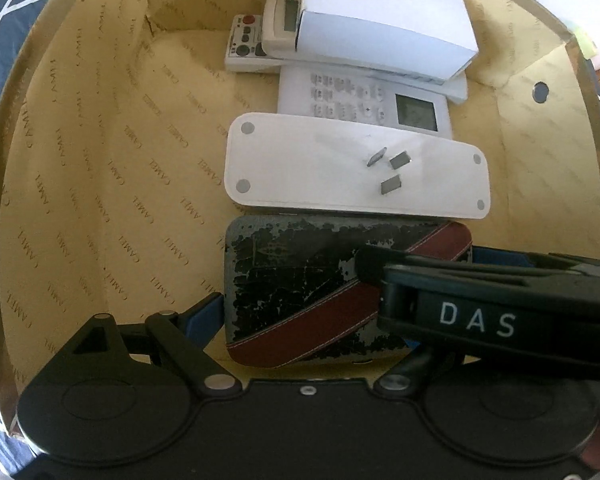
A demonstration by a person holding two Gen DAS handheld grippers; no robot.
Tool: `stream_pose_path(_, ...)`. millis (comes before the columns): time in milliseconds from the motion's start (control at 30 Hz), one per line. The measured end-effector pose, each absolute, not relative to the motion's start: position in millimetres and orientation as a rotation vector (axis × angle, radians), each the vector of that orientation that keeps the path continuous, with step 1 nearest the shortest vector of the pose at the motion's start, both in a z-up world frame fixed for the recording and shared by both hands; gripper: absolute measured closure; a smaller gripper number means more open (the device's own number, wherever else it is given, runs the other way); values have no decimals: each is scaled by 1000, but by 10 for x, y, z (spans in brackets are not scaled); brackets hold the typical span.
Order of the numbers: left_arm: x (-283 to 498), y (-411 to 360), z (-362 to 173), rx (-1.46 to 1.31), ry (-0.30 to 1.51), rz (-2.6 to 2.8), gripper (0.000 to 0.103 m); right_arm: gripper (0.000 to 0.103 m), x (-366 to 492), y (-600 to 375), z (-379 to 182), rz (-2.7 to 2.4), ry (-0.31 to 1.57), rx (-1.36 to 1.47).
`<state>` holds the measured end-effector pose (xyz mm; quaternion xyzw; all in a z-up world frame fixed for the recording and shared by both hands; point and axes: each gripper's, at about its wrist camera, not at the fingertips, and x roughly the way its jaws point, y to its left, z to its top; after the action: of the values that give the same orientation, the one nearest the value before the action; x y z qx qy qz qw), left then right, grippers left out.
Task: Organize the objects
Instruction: 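Lower the phone case into the box in front of the white plate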
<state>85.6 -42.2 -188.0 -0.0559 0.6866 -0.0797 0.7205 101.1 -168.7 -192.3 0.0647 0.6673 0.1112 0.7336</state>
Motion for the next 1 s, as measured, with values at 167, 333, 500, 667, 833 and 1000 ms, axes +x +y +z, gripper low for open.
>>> stream_pose_path(167,845,-414,-1890,-130,1531,-171,15,21,1032,-1691,-1950,242,1481,147)
stream_pose_path(333,815,-416,-1886,-126,1532,-176,16,21,1049,-1687,-1938,229,1488,138)
stream_pose_path(500,767,-423,-1863,-110,1522,-173,16,21,1046,-1686,-1934,225,1487,135)
stream_pose_path(667,715,-431,-1789,-75,1496,-171,14,21,1036,-1706,-1894,218,1471,149)
stream_pose_path(833,643,-390,-1655,-68,1469,-165,14,21,1010,-1762,-1759,227,1436,164)
stream_pose_path(1000,530,-347,-1443,-67,1432,-164,14,21,960,-1840,-1555,242,1397,176)
